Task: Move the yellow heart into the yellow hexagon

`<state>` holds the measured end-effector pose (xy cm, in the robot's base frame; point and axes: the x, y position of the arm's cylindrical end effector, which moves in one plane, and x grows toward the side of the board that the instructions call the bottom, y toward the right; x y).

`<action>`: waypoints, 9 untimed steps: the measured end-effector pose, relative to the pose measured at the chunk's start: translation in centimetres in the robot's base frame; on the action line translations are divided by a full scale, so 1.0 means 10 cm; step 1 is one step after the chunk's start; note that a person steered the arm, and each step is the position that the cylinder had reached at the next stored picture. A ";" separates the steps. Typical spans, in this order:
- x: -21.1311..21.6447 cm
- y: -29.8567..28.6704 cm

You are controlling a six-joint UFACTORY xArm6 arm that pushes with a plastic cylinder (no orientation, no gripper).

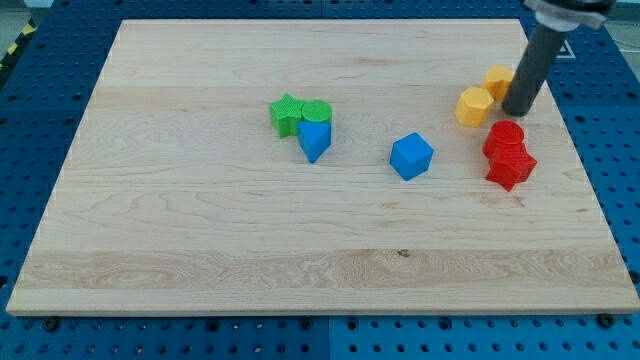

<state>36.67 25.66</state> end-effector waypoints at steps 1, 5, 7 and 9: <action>-0.19 0.45; -0.43 -0.09; -0.69 -0.31; -0.41 -0.31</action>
<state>32.53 22.57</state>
